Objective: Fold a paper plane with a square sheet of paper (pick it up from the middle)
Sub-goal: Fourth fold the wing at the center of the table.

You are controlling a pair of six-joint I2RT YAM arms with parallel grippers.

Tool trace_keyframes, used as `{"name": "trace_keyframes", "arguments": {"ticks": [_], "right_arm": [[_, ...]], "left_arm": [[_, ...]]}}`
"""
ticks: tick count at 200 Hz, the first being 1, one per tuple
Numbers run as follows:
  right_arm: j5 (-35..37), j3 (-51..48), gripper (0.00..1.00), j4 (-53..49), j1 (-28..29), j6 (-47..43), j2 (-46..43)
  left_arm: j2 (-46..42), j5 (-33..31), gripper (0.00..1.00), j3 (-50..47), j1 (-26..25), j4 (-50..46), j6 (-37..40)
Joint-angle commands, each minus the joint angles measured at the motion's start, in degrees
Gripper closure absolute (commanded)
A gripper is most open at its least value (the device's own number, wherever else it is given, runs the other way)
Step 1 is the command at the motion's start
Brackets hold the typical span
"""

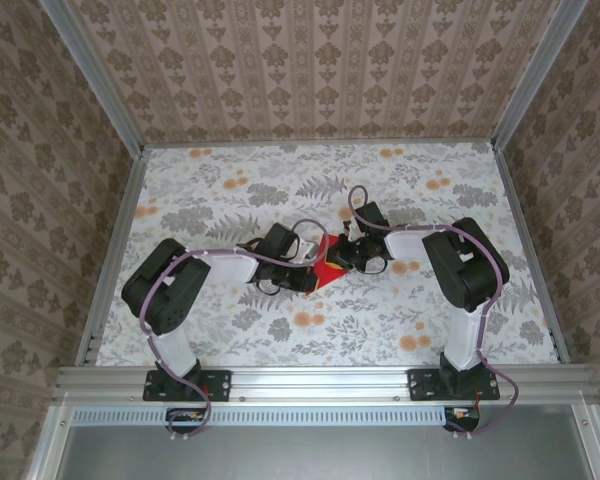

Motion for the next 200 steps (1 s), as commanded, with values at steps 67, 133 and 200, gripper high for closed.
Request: {"name": "trace_keyframes", "arguments": {"ticks": [67, 133, 200], "right_arm": [[11.91, -2.43, 0.93, -10.33, -0.96, -0.20, 5.66], [6.18, 2.21, 0.84, -7.81, -0.90, 1.23, -2.44], [14.52, -1.34, 0.69, -9.79, -0.94, 5.33, -12.15]], "left_arm": [[-6.95, -1.73, 0.95, -4.43, -1.13, -8.57, 0.20], [-10.07, -11.24, 0.90, -1.05, -0.63, 0.58, -7.33], [-2.98, -13.25, 0.68, 2.63, -0.08, 2.73, -12.16]]}}
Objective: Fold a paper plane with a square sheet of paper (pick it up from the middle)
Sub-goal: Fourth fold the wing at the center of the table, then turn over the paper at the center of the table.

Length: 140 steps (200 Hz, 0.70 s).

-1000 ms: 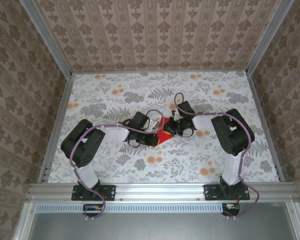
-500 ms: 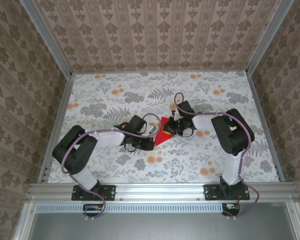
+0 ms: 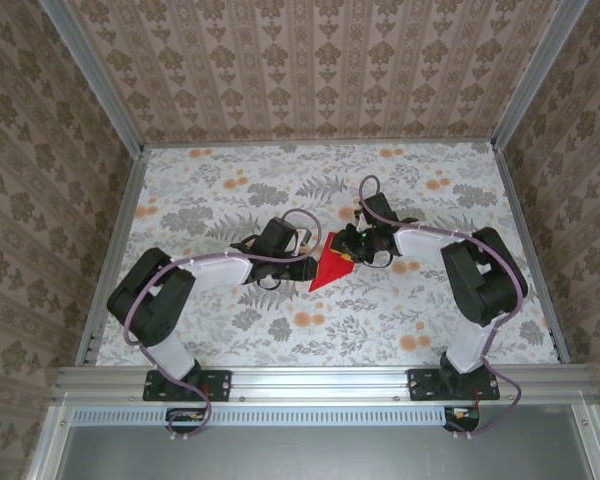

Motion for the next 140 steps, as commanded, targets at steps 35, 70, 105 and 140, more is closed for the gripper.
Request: {"name": "trace_keyframes", "arguments": {"ticks": [35, 70, 105, 140], "right_arm": [[9.38, -2.33, 0.63, -6.10, -0.13, 3.25, -2.63], [8.93, -0.59, 0.61, -6.86, -0.03, 2.95, -0.24], [6.76, 0.87, 0.61, -5.60, 0.46, 2.67, 2.36], [3.81, 1.06, 0.63, -1.90, 0.72, 2.93, 3.63]], "left_arm": [[3.56, -1.08, 0.68, 3.21, 0.85, 1.04, -2.49], [3.97, -1.21, 0.68, 3.45, 1.04, 0.86, -2.35], [4.58, -0.95, 0.68, 3.74, 1.13, 0.52, -2.19], [4.70, -0.86, 0.68, 3.85, 1.15, 0.37, -2.28]]}}
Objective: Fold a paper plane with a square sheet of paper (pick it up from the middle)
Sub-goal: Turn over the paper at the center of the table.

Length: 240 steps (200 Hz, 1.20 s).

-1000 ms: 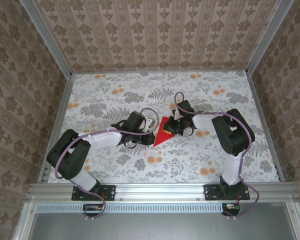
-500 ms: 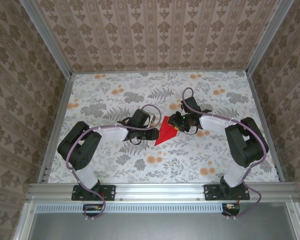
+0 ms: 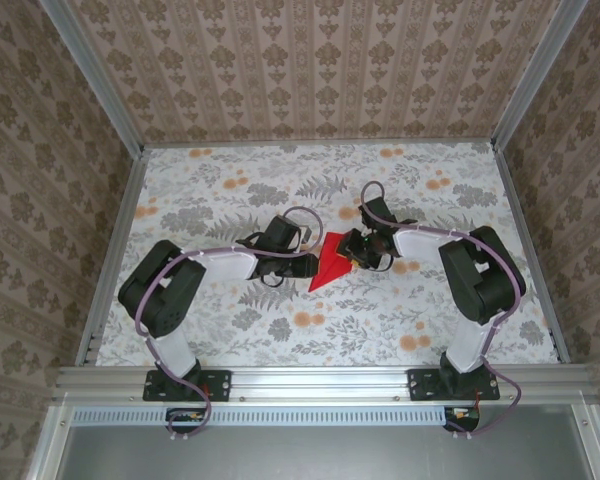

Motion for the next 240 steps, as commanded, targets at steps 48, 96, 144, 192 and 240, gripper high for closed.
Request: {"name": "trace_keyframes", "arguments": {"ticks": [48, 96, 144, 192, 240], "right_arm": [[-4.50, 1.25, 0.65, 3.62, 0.73, 1.29, 2.64], [-7.53, 0.85, 0.66, 7.23, 0.91, 1.40, 3.67], [-12.74, -1.28, 0.70, 15.32, 1.16, 2.84, 4.88], [-13.75, -4.30, 0.88, 22.03, 1.17, 3.03, 3.85], [-23.14, -7.14, 0.90, 35.67, 0.73, 2.10, -1.56]], "left_arm": [[0.87, -0.27, 0.68, 1.25, 0.69, 0.29, -0.80], [1.13, -0.27, 0.68, 1.21, 0.87, 0.01, -0.68], [0.37, -1.11, 0.70, 0.20, 1.74, 0.42, -1.65], [-4.03, -3.86, 0.67, -3.60, 4.29, 1.56, -4.72], [-13.32, 3.41, 0.33, -9.04, 9.47, 5.67, -7.30]]}}
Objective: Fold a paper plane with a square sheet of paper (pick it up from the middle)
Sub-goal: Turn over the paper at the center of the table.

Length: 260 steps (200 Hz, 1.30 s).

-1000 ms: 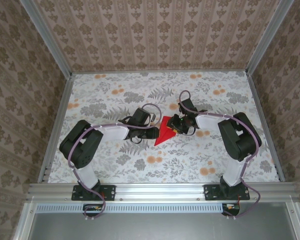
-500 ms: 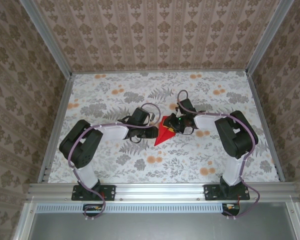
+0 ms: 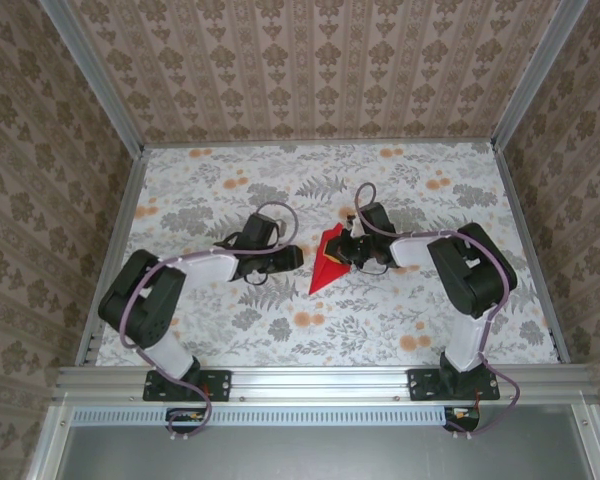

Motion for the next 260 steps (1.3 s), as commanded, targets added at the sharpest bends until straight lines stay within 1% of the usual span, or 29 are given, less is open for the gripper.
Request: {"name": "trace_keyframes", "arguments": {"ticks": [1, 21, 37, 62, 79, 94, 111, 128, 144, 164, 170, 197, 209, 230, 239, 249, 260], "right_arm": [[-7.67, -0.76, 0.90, 10.53, -0.15, -0.43, -4.39], [-11.56, -0.71, 0.89, 14.43, -0.15, 0.82, -5.88], [-14.27, -0.27, 0.89, 18.30, -0.15, 3.51, -6.20], [-16.81, 1.08, 0.88, 22.45, 0.11, 7.39, -5.94], [-18.05, 1.96, 0.88, 24.25, 0.63, 9.28, -5.67], [-18.50, 2.63, 0.88, 24.57, 1.16, 10.25, -5.33], [-18.78, 2.74, 0.87, 25.97, 1.26, 11.69, -4.79], [-18.78, 2.80, 0.88, 26.36, 1.26, 12.52, -4.37], [-18.53, 2.69, 0.88, 26.31, 1.19, 12.87, -4.00], [-17.92, 2.58, 0.87, 25.54, 0.87, 12.73, -3.74], [-17.69, 2.65, 0.86, 25.14, 0.67, 12.61, -3.73], [-16.42, 2.56, 0.83, 22.37, -0.10, 11.56, -3.99], [-15.62, 2.90, 0.77, 19.14, -0.37, 10.22, -4.38], [-12.20, 3.52, 0.59, 9.27, -0.99, 4.48, -6.64], [-9.61, 3.78, 0.54, 4.01, -1.31, 1.36, -8.07], [-6.38, 4.21, 0.47, -1.73, -1.62, -2.27, -9.71], [-2.19, 4.66, 0.42, -8.00, -1.80, -5.77, -11.73]], "left_arm": [[-5.59, 4.69, 0.32, -2.89, 2.31, 4.18, -2.67], [-9.78, 9.25, 0.18, -6.06, 4.01, 9.27, -4.84], [-12.01, 13.01, 0.10, -7.91, 4.68, 13.67, -6.80], [-13.00, 17.97, 0.05, -9.56, 4.86, 20.67, -10.72], [-12.33, 20.10, 0.05, -10.39, 4.86, 26.36, -13.53], [-11.17, 23.14, 0.11, -10.60, 4.86, 30.95, -15.65], [-9.44, 24.81, 0.23, -10.76, 4.90, 35.30, -17.56], [-7.84, 25.69, 0.39, -11.35, 5.03, 39.60, -19.76], [-6.49, 26.26, 0.55, -11.90, 5.46, 42.88, -21.48], [-5.29, 26.53, 0.70, -12.96, 6.22, 46.18, -23.28], [-5.04, 26.41, 0.73, -13.20, 6.50, 46.62, -23.59], [-4.23, 26.10, 0.85, -13.77, 7.01, 47.64, -24.03], [-4.25, 25.84, 0.87, -13.82, 7.11, 47.30, -23.87], [-4.51, 25.00, 0.88, -13.79, 7.45, 44.95, -22.65], [-4.95, 24.40, 0.88, -13.70, 7.51, 42.98, -21.58], [-5.73, 23.23, 0.87, -13.49, 7.67, 39.52, -19.84], [-7.11, 21.27, 0.87, -12.59, 7.78, 32.55, -16.50]]}}
